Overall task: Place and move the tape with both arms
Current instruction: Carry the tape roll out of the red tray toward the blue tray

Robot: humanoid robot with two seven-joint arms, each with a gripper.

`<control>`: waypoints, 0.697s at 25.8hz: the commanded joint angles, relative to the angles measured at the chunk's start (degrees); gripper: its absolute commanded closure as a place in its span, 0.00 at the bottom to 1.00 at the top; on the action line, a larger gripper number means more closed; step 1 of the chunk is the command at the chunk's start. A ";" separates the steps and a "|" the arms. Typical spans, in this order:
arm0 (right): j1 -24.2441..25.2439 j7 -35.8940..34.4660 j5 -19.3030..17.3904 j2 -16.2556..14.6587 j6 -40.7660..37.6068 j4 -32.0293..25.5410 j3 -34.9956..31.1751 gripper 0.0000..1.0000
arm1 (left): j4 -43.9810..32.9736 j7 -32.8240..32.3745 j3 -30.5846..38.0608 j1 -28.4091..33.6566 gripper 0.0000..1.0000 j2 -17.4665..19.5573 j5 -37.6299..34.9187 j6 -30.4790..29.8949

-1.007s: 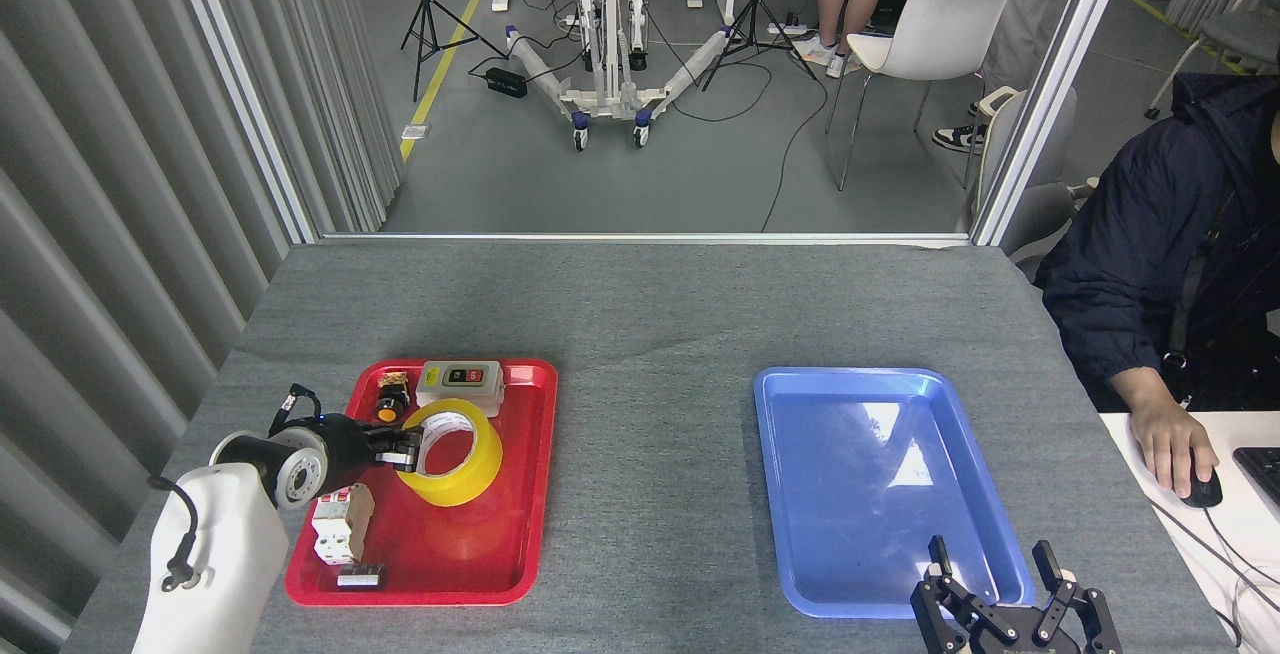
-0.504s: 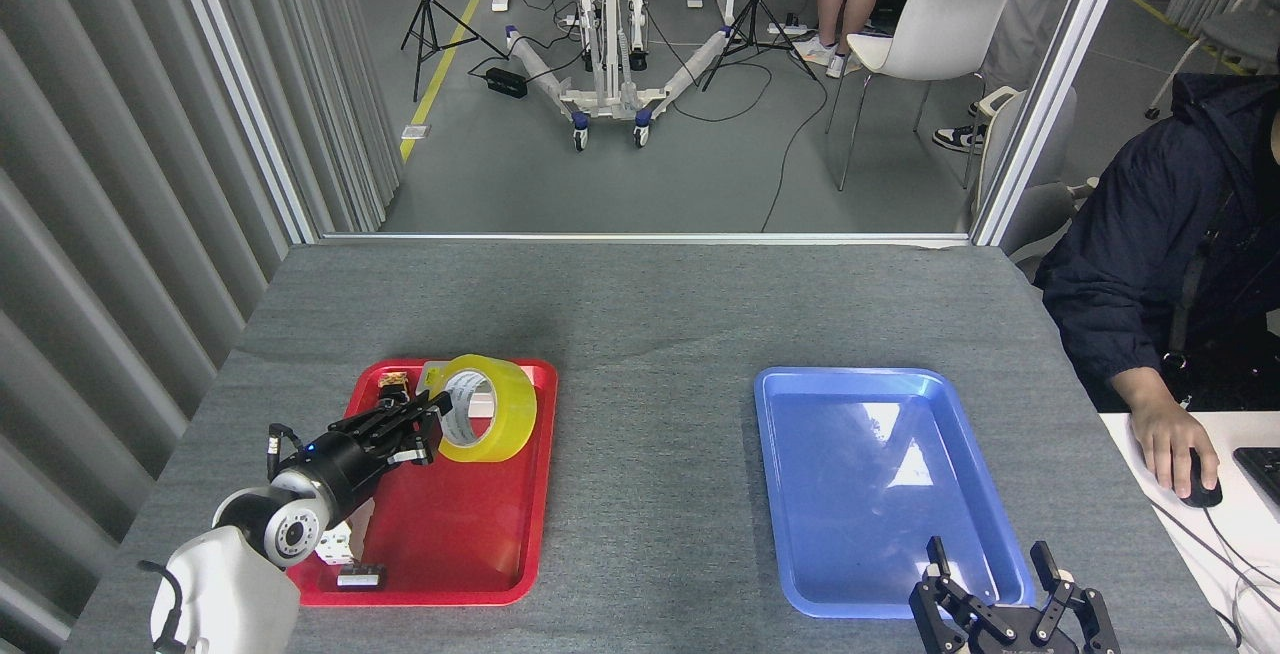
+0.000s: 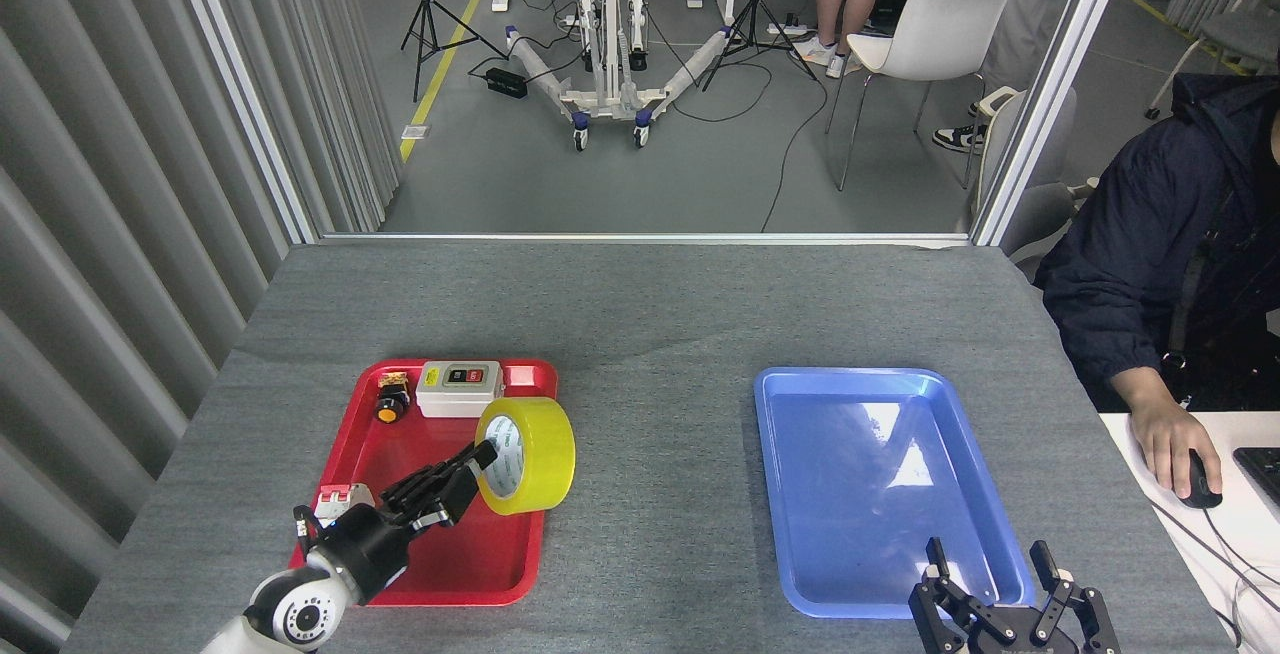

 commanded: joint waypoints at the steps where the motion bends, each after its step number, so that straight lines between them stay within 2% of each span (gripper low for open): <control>1: 0.35 -0.38 0.54 0.20 -0.04 0.00 0.16 0.00 | -2.08 -3.39 -2.61 4.76 1.00 -0.14 1.48 -2.27; 4: 0.97 -0.56 0.71 0.20 0.05 0.00 1.92 0.00 | -2.87 -3.39 -9.02 6.16 1.00 0.04 2.10 -2.27; 7: 0.97 -0.56 0.71 0.20 0.05 0.00 2.01 0.00 | -4.89 -3.57 -12.01 6.78 1.00 0.04 3.42 -2.27; 18: 1.32 -4.42 0.80 -0.41 0.14 1.23 4.03 0.00 | -8.14 -6.91 -13.86 7.13 1.00 -1.63 12.56 -2.27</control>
